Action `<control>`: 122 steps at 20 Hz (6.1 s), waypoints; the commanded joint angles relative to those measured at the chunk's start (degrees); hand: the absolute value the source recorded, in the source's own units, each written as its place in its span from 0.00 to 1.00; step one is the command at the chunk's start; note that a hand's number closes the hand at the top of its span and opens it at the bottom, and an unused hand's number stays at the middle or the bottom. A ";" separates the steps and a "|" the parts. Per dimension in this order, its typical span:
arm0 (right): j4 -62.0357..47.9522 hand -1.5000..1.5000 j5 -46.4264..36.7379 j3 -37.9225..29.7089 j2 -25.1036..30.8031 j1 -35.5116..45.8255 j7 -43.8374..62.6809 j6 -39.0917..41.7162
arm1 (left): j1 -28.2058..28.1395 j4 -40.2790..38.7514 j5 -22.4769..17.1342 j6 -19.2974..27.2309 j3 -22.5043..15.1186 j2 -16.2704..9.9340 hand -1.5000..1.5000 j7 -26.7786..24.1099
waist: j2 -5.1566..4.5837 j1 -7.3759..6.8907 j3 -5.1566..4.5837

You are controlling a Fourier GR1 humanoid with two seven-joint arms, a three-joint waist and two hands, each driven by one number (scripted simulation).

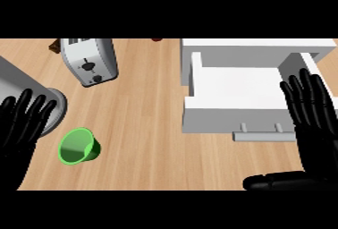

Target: Pick up the cup, place it into the drawer and close the drawer

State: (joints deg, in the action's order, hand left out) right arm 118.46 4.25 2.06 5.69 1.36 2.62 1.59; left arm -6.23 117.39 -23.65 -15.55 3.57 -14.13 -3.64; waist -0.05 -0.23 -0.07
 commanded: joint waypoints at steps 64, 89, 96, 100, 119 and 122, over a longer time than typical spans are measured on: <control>-3.22 0.00 1.31 -2.89 -1.90 5.88 4.40 3.80 | 11.84 -65.86 21.40 -16.14 13.03 -1.71 0.00 -36.71 | 0.01 0.27 0.05; -0.10 0.00 7.80 -8.06 0.96 5.84 7.41 6.87 | 24.39 -90.39 23.37 -15.37 10.13 -3.16 0.00 -48.79 | -0.13 0.70 0.00; -0.58 0.00 3.24 -2.98 -1.89 3.98 5.96 5.59 | 26.27 -96.45 23.24 -17.82 9.54 -2.80 0.00 -50.34 | -0.23 0.94 -0.05; 2.40 0.00 3.95 -2.95 -1.28 4.05 8.04 5.62 | 26.22 -96.99 22.13 -22.57 9.54 -4.09 0.00 -51.65 | -0.26 1.18 -0.13; 2.74 0.00 3.24 -3.46 -1.65 2.79 6.96 5.16 | 26.75 -90.26 18.77 -22.12 7.76 -2.89 1.00 -56.65 | -0.10 0.95 -0.06; 1.19 0.00 3.20 -4.03 -1.76 7.25 8.90 3.53 | 26.41 -88.15 16.17 -9.67 10.34 3.69 1.00 -55.32 | 0.03 0.19 0.02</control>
State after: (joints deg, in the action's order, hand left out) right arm 120.07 7.71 -1.86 4.22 6.39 10.77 6.15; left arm 19.60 27.74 -5.16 -26.69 11.78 -13.56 -53.64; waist -0.15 0.36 -0.11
